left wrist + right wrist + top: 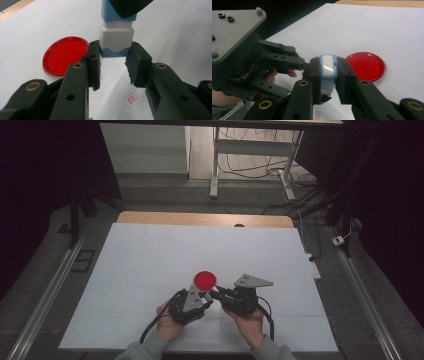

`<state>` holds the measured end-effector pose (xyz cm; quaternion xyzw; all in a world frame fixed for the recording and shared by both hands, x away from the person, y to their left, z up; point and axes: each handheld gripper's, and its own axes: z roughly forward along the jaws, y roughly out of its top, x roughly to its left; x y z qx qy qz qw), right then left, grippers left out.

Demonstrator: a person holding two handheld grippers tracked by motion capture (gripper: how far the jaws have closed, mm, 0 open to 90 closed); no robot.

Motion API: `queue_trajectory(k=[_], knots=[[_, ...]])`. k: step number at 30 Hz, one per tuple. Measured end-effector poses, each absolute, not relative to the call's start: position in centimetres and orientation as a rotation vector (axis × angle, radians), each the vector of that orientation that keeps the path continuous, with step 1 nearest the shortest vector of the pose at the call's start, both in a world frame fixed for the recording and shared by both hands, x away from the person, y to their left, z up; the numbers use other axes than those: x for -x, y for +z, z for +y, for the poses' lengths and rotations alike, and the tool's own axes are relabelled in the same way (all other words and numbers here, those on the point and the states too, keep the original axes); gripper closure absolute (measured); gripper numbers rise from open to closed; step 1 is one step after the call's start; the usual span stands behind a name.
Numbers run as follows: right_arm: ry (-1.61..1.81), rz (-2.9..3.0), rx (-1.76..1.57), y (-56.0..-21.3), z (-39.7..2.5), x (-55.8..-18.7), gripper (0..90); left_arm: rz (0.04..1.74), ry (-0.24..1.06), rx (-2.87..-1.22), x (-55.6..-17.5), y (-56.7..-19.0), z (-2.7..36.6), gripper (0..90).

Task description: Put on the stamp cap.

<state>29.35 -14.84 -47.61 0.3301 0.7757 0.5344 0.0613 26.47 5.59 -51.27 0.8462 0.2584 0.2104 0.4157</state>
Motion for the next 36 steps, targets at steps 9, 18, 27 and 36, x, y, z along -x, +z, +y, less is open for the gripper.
queue_trajectory(k=[9,18,27,36], knots=[[1.625,2.343,-0.979,-47.5,-14.9,-29.4,75.3,0.664,0.487,-2.112,-26.8,-51.3,5.8,62.1],[1.645,2.316,-0.918,-47.0,-15.2,-29.2,75.3,0.690,0.420,-2.070,-27.0,-50.9,6.6,41.7],[1.641,2.288,-0.917,-46.7,-16.1,-29.7,75.3,0.723,0.331,-2.039,-27.2,-50.2,8.2,24.6],[1.632,2.266,-0.909,-46.4,-16.8,-30.0,75.3,0.753,0.307,-2.052,-26.9,-49.4,10.5,24.6]])
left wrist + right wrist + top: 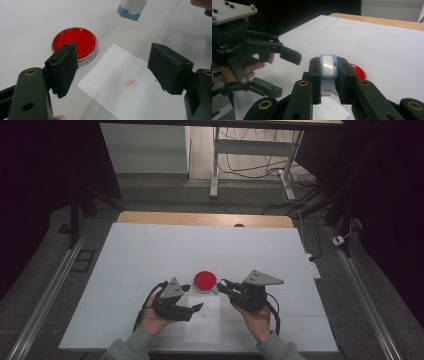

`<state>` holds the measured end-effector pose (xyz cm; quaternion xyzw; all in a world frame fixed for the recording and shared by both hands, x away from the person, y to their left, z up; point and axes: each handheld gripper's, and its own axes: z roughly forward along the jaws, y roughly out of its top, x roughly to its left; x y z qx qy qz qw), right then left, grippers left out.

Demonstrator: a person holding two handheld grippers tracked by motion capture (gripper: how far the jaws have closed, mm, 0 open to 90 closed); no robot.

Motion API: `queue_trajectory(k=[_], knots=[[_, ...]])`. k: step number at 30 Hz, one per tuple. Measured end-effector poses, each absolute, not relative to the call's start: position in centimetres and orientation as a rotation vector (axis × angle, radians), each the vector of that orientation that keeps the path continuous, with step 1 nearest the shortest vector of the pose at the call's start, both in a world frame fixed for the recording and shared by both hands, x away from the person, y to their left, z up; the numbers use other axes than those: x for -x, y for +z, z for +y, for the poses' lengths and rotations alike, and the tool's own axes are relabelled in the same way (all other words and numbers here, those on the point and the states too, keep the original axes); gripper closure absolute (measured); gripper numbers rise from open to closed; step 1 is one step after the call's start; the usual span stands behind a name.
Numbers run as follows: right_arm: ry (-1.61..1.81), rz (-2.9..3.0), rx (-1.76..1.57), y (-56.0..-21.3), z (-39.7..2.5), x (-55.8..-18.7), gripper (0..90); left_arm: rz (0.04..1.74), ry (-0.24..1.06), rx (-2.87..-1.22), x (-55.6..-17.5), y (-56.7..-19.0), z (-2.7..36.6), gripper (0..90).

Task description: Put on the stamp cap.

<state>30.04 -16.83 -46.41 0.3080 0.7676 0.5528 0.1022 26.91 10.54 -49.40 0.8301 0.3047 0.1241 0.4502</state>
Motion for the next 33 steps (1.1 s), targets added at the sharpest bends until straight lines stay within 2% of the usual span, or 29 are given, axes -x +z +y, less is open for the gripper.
queue_trajectory(k=[10,22,33], knots=[[1.616,2.248,-0.902,-46.2,-17.6,-30.4,75.3,0.831,0.329,-2.036,-25.2,-49.6,15.2,24.9],[1.584,2.256,-0.871,-46.1,-18.1,-30.8,75.3,0.894,0.352,-2.016,-23.1,-50.1,19.0,24.9],[1.566,2.250,-0.868,-46.1,-18.4,-31.0,75.3,0.917,0.350,-2.015,-22.9,-50.5,20.2,25.2]])
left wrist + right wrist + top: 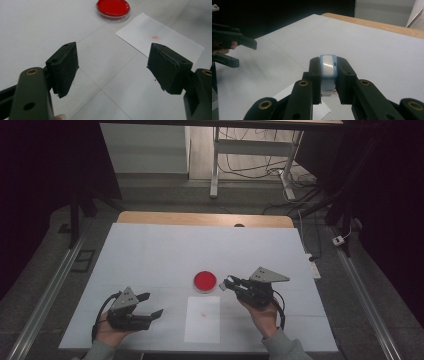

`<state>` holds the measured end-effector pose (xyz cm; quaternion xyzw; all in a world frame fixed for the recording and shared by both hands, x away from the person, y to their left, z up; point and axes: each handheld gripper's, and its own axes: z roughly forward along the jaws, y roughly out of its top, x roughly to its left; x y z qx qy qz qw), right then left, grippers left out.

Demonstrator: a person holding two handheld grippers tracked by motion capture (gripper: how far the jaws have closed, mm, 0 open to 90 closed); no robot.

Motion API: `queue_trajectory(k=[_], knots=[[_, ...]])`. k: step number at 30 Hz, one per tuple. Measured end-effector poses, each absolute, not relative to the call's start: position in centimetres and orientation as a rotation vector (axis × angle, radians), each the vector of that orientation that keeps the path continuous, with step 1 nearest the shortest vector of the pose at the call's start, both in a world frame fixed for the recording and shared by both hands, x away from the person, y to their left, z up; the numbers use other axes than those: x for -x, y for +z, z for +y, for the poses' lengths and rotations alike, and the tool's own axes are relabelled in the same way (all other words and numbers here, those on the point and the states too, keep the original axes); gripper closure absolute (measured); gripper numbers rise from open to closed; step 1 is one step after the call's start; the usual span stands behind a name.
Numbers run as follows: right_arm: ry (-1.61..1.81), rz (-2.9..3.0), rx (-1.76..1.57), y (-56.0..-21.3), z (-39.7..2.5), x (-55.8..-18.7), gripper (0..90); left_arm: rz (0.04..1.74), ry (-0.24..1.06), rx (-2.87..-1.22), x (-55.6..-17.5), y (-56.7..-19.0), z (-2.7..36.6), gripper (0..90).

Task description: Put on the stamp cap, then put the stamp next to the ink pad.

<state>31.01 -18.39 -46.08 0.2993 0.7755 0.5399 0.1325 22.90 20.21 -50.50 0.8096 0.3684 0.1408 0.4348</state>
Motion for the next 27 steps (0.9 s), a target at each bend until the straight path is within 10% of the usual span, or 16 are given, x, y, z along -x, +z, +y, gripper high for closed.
queue_trajectory(k=[27], knots=[[1.390,2.266,-0.909,-47.6,-19.1,-32.9,75.2,0.931,0.336,-2.026,-23.2,-50.9,20.4,25.4]])
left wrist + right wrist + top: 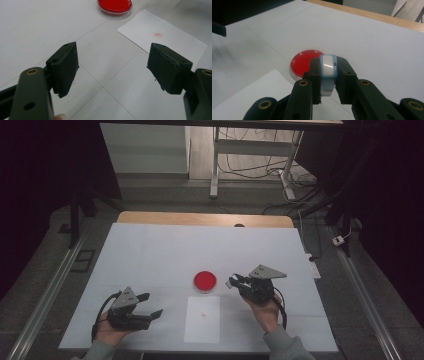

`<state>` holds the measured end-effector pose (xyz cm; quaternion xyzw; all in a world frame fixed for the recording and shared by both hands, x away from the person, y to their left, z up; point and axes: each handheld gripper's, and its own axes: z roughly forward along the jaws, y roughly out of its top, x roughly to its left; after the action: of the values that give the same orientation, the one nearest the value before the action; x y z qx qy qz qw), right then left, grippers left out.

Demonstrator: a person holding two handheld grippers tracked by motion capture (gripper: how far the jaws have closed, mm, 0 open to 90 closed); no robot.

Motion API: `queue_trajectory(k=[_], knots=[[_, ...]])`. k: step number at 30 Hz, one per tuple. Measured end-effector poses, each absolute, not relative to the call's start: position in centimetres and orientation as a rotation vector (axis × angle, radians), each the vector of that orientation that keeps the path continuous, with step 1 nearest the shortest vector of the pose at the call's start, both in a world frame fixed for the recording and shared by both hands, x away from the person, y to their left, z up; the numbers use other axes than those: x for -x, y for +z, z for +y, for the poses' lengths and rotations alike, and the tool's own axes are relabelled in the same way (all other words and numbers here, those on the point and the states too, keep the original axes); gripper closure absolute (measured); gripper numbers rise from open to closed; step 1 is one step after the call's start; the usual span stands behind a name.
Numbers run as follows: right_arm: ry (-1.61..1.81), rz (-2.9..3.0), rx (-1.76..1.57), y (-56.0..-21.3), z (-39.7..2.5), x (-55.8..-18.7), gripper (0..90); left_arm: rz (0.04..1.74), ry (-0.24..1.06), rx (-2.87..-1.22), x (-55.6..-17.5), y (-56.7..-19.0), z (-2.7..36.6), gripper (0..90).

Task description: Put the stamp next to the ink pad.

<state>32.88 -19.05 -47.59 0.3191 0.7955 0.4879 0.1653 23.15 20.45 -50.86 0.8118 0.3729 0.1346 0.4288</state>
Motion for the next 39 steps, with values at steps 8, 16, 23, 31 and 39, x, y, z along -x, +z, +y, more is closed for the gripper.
queue_trajectory(k=[8,16,23,31,39], knots=[[1.283,2.292,-0.910,-48.7,-18.3,-33.7,75.1,0.936,0.334,-2.030,-23.2,-50.8,20.5,25.4],[1.235,2.304,-0.911,-49.3,-17.8,-34.4,75.0,0.933,0.335,-2.040,-23.2,-51.0,20.3,25.5],[1.207,2.322,-0.915,-50.0,-17.4,-35.2,74.9,0.938,0.337,-2.037,-23.2,-50.9,20.4,25.5],[1.173,2.343,-0.910,-50.5,-17.3,-35.4,74.9,0.937,0.345,-2.035,-23.2,-51.0,20.4,25.7],[1.160,2.351,-0.916,-50.8,-17.1,-35.5,74.8,0.937,0.350,-2.033,-23.2,-50.9,20.5,25.7]])
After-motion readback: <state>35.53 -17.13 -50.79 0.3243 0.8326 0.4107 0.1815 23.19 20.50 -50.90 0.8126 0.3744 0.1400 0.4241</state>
